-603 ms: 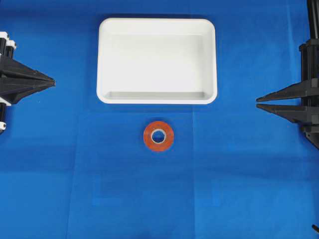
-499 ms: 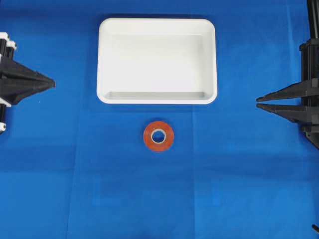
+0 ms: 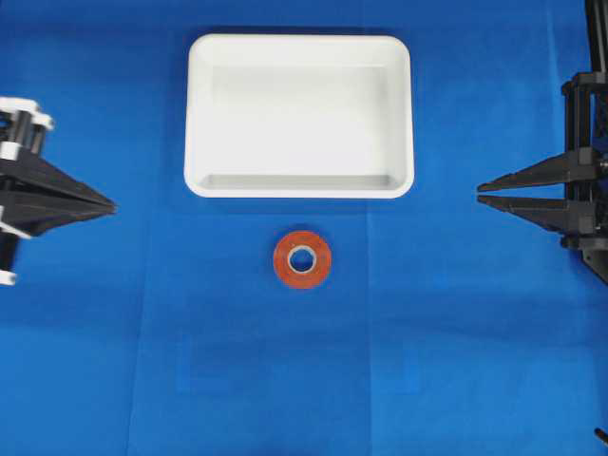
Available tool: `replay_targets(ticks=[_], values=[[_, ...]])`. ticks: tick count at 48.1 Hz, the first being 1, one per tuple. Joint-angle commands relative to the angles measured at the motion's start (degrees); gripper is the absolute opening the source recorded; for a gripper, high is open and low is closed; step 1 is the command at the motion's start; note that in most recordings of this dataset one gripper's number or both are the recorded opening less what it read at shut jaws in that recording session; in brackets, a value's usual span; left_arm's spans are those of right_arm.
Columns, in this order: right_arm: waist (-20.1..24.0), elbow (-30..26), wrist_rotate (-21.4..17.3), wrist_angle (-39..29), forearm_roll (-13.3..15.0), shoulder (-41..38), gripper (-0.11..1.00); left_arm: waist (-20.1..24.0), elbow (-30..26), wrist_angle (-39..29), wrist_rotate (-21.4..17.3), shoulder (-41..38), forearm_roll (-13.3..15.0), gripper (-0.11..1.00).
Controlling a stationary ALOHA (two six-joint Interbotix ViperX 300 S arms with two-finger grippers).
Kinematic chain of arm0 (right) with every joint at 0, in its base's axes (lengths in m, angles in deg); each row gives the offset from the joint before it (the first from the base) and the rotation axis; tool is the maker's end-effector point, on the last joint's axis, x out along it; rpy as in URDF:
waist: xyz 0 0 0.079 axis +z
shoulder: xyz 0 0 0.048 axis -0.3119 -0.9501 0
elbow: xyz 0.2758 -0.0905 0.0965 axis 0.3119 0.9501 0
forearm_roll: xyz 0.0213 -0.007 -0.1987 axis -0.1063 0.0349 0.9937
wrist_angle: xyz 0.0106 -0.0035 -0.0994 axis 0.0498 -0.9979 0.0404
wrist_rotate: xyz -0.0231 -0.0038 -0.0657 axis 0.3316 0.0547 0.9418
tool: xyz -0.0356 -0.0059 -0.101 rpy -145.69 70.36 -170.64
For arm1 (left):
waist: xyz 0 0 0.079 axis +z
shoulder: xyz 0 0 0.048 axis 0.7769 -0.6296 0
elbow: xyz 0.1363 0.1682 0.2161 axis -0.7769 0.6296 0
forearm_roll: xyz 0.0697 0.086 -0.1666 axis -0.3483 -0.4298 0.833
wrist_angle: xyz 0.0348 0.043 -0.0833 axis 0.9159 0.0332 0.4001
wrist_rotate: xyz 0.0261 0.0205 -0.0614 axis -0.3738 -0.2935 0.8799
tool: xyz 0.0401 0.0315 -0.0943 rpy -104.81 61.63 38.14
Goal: Place one roll of tape in the white case with the left arm.
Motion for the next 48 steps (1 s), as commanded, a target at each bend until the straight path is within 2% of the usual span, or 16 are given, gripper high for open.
replay_targets(ticks=[1,3,6,16,20,34,48], values=[[-0.18,-1.41,-0.18,0.18,0.00,-0.44,-0.11,-0.53,-1.93,4.13,0.00,-4.66,-0.18,0.01],[-0.18,-1.41,-0.18,0.18,0.00,-0.44,-0.11,-0.79,-2.55,5.45,0.09,-6.68,-0.18,0.02],[-0.18,-1.32,-0.18,0.09,0.00,-0.44,-0.11,-1.41,-3.60,6.77,0.18,-9.84,-0.18,0.13],[-0.53,-1.32,-0.18,0.00,-0.09,-0.53,-0.11,-3.78,-10.55,6.94,1.49,-22.32,-0.18,0.73],[-0.79,-1.32,-0.18,-0.44,0.00,-0.53,-0.11,-4.48,-14.85,4.48,2.37,-27.69,-0.18,0.89],[-1.41,-1.14,-0.09,-1.76,0.00,-1.05,-0.11,-4.83,-28.21,-13.97,7.03,-41.22,-0.18,0.90],[-1.49,-0.97,-0.18,-1.93,0.00,-1.85,-0.11,-3.43,-36.65,-28.21,10.28,-51.94,-0.18,0.90]])
